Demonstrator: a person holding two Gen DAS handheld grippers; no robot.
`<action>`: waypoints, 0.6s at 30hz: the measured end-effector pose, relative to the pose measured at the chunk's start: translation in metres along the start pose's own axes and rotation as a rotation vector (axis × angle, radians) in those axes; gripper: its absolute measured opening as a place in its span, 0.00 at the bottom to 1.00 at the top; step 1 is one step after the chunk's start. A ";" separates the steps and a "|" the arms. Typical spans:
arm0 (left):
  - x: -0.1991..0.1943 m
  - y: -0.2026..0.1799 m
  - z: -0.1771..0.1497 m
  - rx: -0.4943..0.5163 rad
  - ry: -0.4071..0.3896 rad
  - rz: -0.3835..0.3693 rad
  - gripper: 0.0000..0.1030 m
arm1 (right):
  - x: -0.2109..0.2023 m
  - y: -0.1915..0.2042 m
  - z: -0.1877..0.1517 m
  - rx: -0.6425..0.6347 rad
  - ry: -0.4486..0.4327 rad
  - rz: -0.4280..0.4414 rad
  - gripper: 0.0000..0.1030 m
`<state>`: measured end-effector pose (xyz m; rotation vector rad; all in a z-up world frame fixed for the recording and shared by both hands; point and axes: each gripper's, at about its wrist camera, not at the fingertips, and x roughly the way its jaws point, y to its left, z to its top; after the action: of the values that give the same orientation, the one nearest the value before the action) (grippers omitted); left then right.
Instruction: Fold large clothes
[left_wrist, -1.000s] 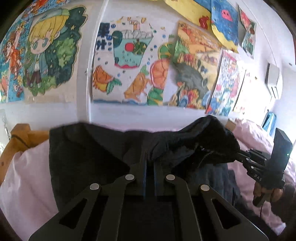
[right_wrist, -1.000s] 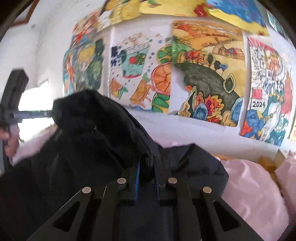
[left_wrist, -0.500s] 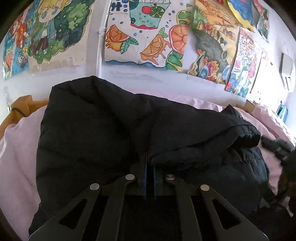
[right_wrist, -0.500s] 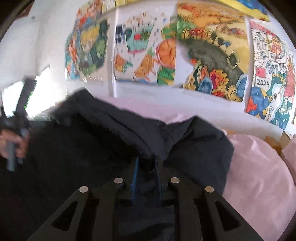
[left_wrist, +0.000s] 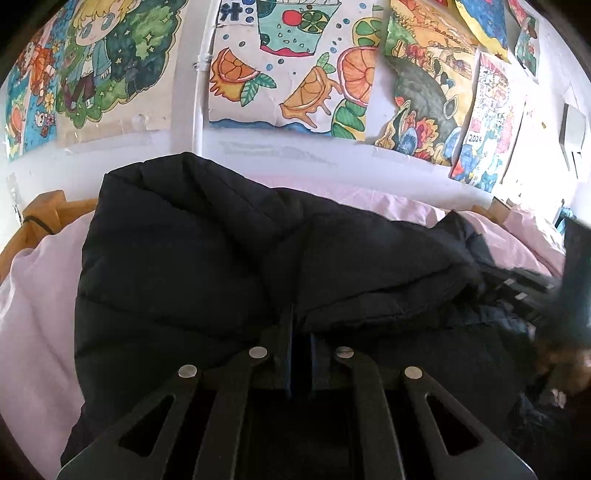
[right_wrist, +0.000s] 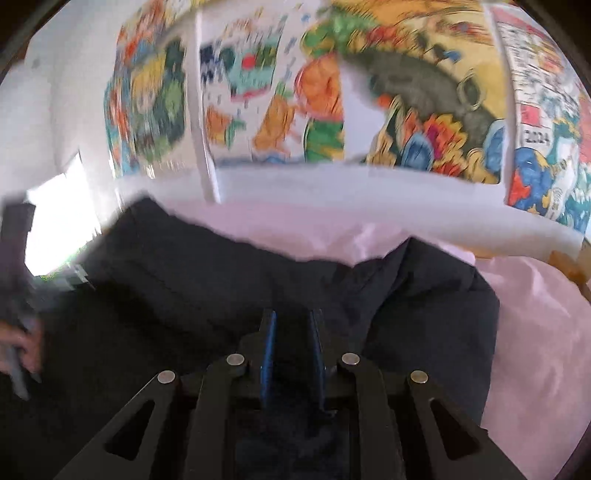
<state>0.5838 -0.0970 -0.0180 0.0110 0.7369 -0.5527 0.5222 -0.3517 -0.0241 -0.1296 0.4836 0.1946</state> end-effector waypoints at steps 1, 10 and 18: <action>-0.003 -0.001 0.001 -0.002 0.004 0.000 0.07 | 0.001 0.000 -0.003 -0.002 -0.002 -0.001 0.17; -0.069 -0.010 0.008 -0.041 -0.206 -0.089 0.50 | 0.004 0.000 -0.012 -0.015 -0.024 -0.020 0.17; 0.011 -0.028 0.023 0.039 -0.015 0.090 0.52 | 0.007 0.002 -0.013 -0.023 -0.034 -0.038 0.17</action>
<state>0.5914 -0.1307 -0.0027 0.0754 0.7077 -0.4806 0.5220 -0.3512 -0.0391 -0.1580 0.4451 0.1649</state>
